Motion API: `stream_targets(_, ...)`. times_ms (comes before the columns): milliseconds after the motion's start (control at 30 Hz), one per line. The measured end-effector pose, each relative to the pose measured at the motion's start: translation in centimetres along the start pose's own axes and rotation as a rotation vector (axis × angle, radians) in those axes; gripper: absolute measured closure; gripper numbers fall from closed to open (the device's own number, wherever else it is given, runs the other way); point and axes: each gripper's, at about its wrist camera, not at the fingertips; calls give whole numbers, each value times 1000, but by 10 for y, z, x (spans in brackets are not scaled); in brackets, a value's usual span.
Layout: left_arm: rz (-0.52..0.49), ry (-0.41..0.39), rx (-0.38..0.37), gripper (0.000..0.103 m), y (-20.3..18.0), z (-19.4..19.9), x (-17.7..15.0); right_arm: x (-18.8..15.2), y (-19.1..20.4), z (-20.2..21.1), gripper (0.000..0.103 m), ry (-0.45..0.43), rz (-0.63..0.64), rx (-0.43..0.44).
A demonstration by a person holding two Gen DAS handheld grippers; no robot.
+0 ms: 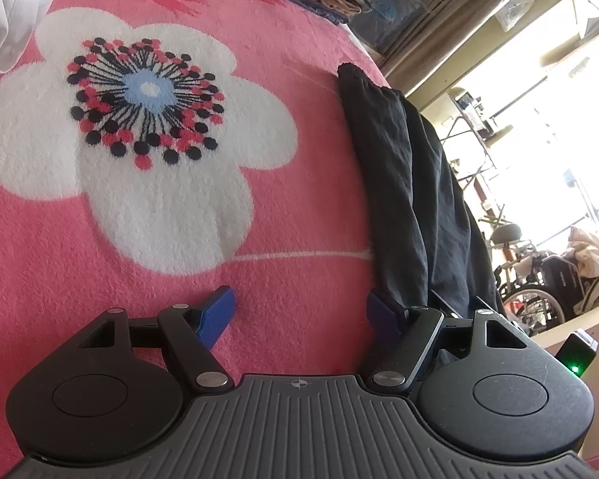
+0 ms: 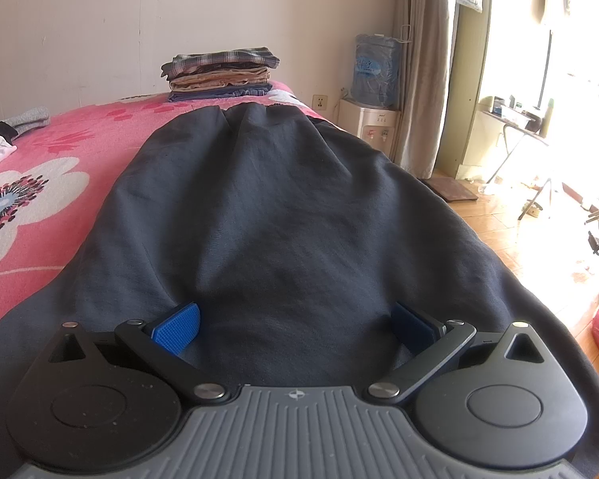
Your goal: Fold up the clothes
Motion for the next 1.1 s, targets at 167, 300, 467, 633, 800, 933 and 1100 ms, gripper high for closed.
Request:
stream_targets(167, 11, -2, -7, 30, 2, -2, 1, 0, 1, 0, 0, -1, 2, -2)
stream_targets(300, 8, -4, -8, 30, 2, -2, 1, -1, 1, -1, 0, -1, 1, -2)
stream_targets(467, 11, -8, -1, 30, 3, -1, 0, 0, 1, -1, 0, -1, 1, 0)
stream_targets(633, 2, -13, 22, 30, 1, 1, 0, 0, 1, 0, 0, -1, -1, 0)
stream_targets(800, 1, -22, 69, 30, -6, 5, -2, 1, 1, -1, 0, 1, 0, 0)
stream_targets(933, -26, -20, 141, 30, -17, 9, -3, 1, 1, 0, 0, 1, -2, 0)
stream_targets(1100, -22, -12, 237, 30, -23, 11, -4, 1, 1, 0, 0, 1, -1, 0)
Point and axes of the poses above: each gripper's, at about its wrist camera, not at the fingertips, and z roughly against the way its jaws point, y to its left, x to its top, and after that the axes turned 12 degrees about -z, right-handed
